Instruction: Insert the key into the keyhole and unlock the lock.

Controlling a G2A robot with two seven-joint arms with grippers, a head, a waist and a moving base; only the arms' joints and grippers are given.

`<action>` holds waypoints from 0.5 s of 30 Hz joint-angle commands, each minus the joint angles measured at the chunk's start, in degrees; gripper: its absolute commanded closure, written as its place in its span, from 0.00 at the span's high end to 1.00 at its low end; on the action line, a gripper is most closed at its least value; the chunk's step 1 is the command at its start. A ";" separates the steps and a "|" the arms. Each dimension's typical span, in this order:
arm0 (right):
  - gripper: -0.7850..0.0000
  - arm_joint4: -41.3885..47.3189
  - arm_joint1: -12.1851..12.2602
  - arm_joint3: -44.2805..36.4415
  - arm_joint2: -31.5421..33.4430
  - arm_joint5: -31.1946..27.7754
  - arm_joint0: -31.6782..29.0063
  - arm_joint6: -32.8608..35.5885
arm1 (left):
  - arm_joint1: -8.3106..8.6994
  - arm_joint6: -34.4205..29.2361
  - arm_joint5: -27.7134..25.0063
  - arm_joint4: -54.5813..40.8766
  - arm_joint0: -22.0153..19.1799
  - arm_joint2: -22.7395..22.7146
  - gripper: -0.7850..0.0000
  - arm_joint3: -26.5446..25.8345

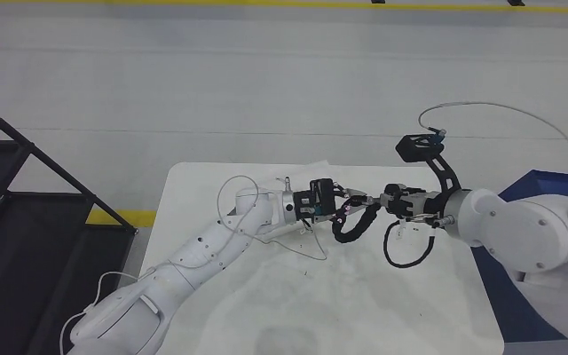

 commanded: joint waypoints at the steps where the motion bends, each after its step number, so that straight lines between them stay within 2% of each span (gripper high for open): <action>1: 0.00 0.02 0.18 0.10 -0.87 0.23 0.66 -0.23 | -0.05 -0.17 -0.05 0.18 0.13 -0.18 0.00 -0.09; 8: 0.00 0.78 0.76 1.22 -4.34 1.34 3.14 -1.33 | -0.26 -0.52 -0.40 0.76 0.58 -0.75 0.00 -0.34; 10: 0.40 1.25 0.90 1.45 -5.17 1.60 3.93 -1.60 | -0.33 -0.61 -0.55 0.77 0.74 -0.91 0.00 -0.33; 11: 0.99 1.38 0.97 1.48 -5.53 1.73 4.34 -1.73 | -0.36 -0.70 -0.66 0.73 0.81 -0.99 0.00 -0.31; 15: 1.00 2.36 1.09 1.21 -6.50 2.05 6.00 -2.05 | -0.53 -1.42 -1.52 -0.09 1.08 -1.38 0.00 0.01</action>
